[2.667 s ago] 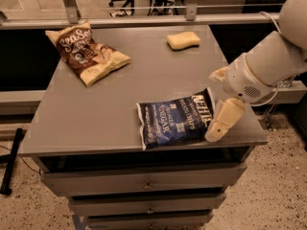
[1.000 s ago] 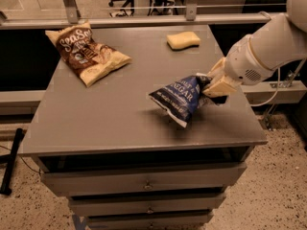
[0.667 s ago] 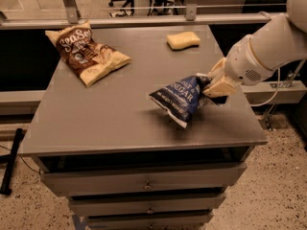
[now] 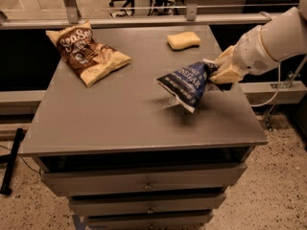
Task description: Move blue chip bag near sponge
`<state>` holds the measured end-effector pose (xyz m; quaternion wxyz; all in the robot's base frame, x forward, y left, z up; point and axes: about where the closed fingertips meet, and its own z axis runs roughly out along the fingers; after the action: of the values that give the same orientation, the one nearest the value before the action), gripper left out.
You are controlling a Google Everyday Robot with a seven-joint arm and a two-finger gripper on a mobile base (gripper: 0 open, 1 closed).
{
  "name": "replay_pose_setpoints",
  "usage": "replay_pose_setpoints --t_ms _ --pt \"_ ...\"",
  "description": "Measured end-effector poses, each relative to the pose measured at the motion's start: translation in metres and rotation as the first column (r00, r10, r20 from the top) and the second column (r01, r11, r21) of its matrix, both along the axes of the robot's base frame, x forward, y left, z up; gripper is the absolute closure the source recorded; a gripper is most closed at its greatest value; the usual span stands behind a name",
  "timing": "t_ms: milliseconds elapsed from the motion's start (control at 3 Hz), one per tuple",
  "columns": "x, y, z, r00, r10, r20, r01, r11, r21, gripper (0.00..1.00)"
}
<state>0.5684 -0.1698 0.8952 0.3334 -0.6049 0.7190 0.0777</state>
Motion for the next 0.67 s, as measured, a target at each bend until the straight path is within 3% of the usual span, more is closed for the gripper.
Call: replay_pose_setpoints --t_ms 667 --pt "0.092 -0.033 0.001 0.9903 0.016 0.138 -0.024 0.998 0.052 1.0"
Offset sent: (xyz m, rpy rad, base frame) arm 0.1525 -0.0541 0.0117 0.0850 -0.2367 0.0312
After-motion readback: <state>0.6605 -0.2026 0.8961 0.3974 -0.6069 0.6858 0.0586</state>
